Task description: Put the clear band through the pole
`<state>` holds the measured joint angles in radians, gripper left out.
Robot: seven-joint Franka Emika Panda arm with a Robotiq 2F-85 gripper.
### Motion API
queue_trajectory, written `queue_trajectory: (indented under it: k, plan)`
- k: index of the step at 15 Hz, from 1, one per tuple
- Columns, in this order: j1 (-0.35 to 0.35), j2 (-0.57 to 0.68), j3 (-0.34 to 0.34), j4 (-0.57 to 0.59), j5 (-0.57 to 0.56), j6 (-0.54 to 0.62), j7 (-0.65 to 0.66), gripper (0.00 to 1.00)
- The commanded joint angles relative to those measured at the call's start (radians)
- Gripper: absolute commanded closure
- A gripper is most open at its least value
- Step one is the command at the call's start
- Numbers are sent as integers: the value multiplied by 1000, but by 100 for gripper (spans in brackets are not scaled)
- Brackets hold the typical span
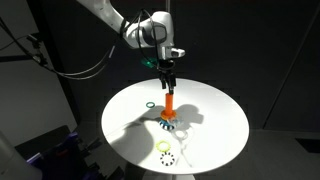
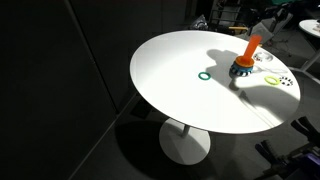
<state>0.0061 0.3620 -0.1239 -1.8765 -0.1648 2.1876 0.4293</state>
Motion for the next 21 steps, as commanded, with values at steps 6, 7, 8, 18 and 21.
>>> queue_trajectory:
  k: [6,7,8,18,21]
  plan:
    - [-7,14,1,32,26,-37,-13,0]
    - [-10,10,2,30,30,-40,-20,0]
    - [-13,6,2,28,35,-43,-28,0]
    - [-76,-23,-13,-3,90,-40,-106,0]
    - [-104,-16,-24,-3,105,-49,-131,0]
